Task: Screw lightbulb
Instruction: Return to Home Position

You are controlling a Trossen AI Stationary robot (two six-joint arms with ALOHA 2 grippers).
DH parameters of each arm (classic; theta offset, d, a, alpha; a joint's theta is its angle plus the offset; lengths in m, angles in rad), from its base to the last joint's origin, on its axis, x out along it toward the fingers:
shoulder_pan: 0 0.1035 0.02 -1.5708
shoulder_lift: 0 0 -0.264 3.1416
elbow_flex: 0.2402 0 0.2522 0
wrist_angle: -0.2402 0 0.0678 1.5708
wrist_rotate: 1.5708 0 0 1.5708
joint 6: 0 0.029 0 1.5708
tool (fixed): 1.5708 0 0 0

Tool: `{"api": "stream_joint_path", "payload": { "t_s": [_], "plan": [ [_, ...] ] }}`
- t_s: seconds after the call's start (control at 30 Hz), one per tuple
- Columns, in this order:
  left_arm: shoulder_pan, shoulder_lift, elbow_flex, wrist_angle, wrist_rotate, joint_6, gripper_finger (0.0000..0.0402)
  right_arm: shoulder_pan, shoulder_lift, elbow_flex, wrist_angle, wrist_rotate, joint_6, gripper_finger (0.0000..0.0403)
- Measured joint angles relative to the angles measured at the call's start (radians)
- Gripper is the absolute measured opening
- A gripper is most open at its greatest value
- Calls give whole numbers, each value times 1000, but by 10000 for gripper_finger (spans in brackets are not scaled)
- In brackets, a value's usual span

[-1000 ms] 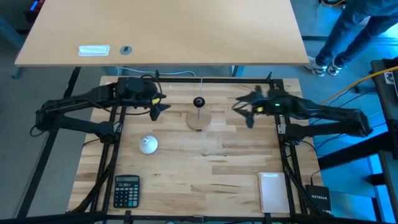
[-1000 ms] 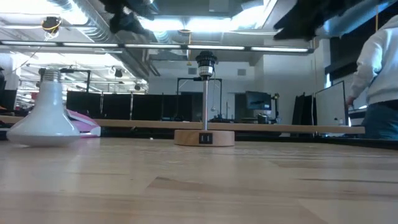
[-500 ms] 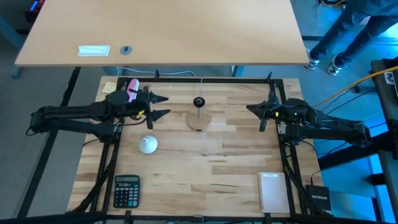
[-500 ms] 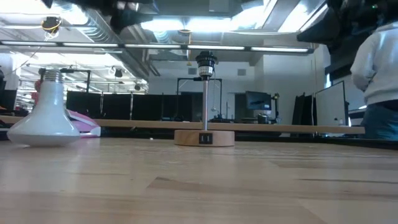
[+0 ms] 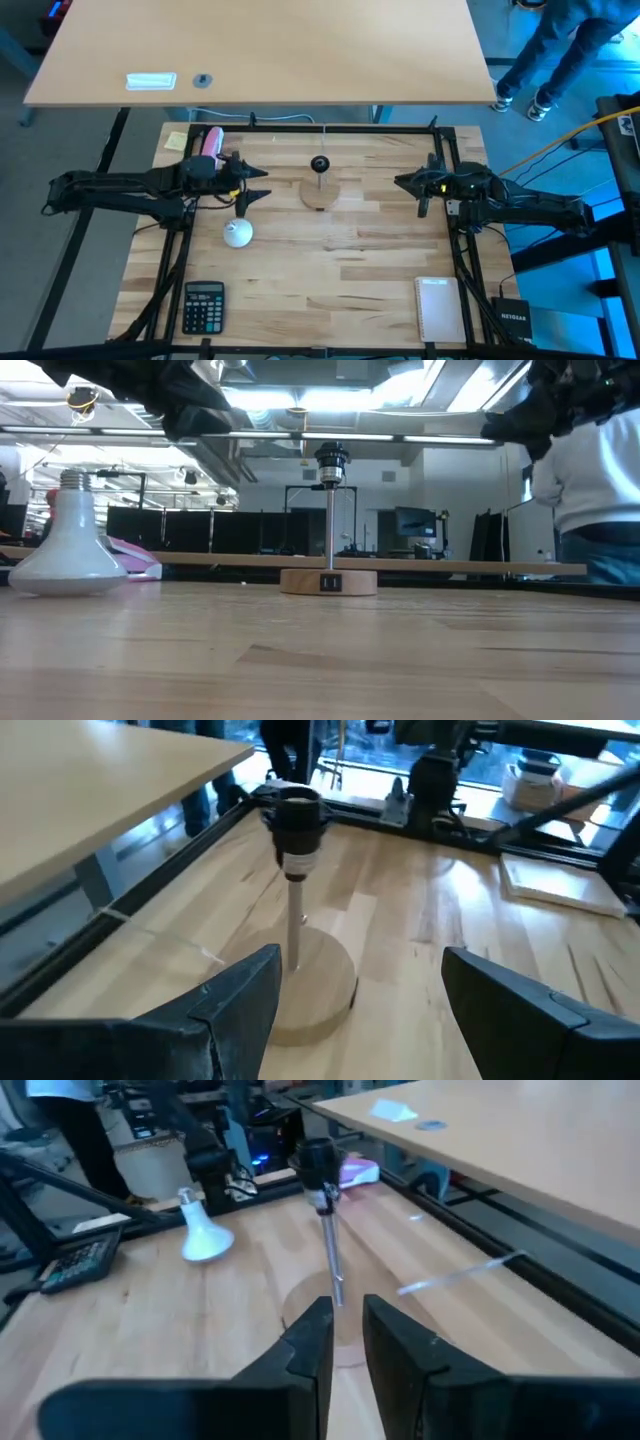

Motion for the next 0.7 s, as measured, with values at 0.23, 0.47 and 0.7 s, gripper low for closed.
{"api": "stream_joint_path", "payload": {
  "t_s": [0.23,0.47,0.7],
  "plan": [
    [-80,-28,-1,8,-9,116,265,0,-97,-106,2,22,42,62],
    [-111,-178,-182,180,-9,131,265,0,-229,-158,22,26,60,63],
    [-111,-383,-334,255,-10,122,265,0,-322,-220,24,30,69,63]
  ]
}}
